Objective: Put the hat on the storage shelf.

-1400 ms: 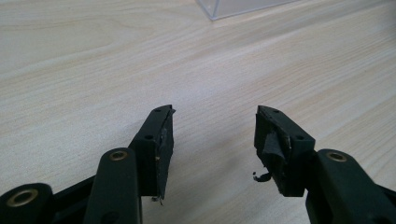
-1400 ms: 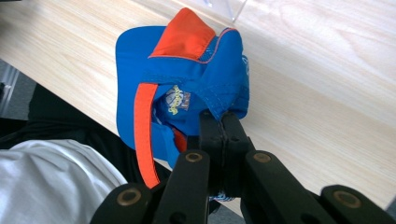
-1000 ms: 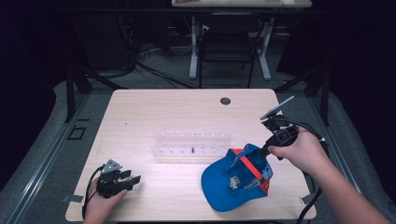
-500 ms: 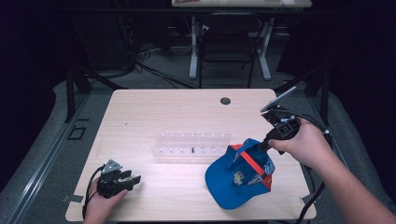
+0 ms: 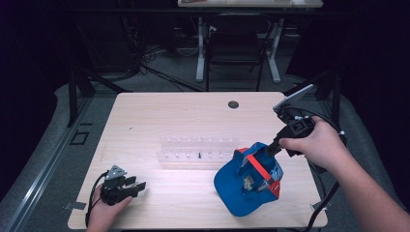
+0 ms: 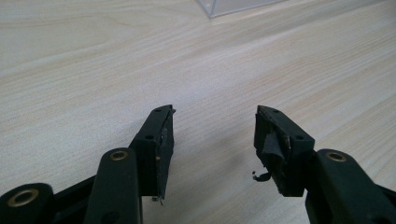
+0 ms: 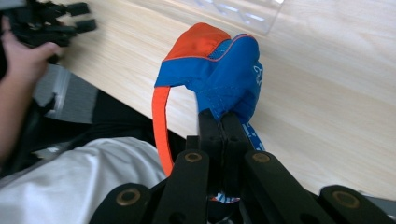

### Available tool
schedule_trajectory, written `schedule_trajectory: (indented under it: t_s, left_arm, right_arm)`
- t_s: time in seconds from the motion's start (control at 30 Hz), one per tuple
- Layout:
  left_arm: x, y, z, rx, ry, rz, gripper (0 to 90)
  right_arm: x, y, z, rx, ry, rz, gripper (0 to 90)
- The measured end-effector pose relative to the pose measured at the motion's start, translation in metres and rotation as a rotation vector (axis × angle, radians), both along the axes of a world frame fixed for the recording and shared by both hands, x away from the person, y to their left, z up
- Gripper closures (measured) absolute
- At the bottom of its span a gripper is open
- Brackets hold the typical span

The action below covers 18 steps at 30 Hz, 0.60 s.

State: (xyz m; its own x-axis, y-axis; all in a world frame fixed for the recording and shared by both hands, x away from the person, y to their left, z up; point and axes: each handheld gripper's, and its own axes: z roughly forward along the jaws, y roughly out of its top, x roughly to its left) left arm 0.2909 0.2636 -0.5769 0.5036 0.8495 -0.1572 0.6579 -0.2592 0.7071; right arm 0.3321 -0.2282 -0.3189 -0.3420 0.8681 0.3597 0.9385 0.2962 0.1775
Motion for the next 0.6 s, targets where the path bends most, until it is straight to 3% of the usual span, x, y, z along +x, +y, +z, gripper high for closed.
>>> schedule_trajectory:
  t_s: [0.23, 0.4, 0.6]
  left_arm:
    - [0.0, 0.0, 0.0, 0.001, 0.0, 0.0, 47.8]
    - [0.0, 0.0, 0.0, 0.002, -0.001, 0.001, 47.8]
    - [0.0, 0.0, 0.0, 0.008, 0.001, 0.0, 47.9]
  right_arm:
    - [0.001, -0.008, 0.003, 0.131, 0.061, -0.031, 90.0]
    - [0.001, -0.01, 0.002, 0.265, 0.107, -0.069, 90.0]
    - [0.001, -0.012, -0.004, 0.385, 0.143, -0.059, 90.0]
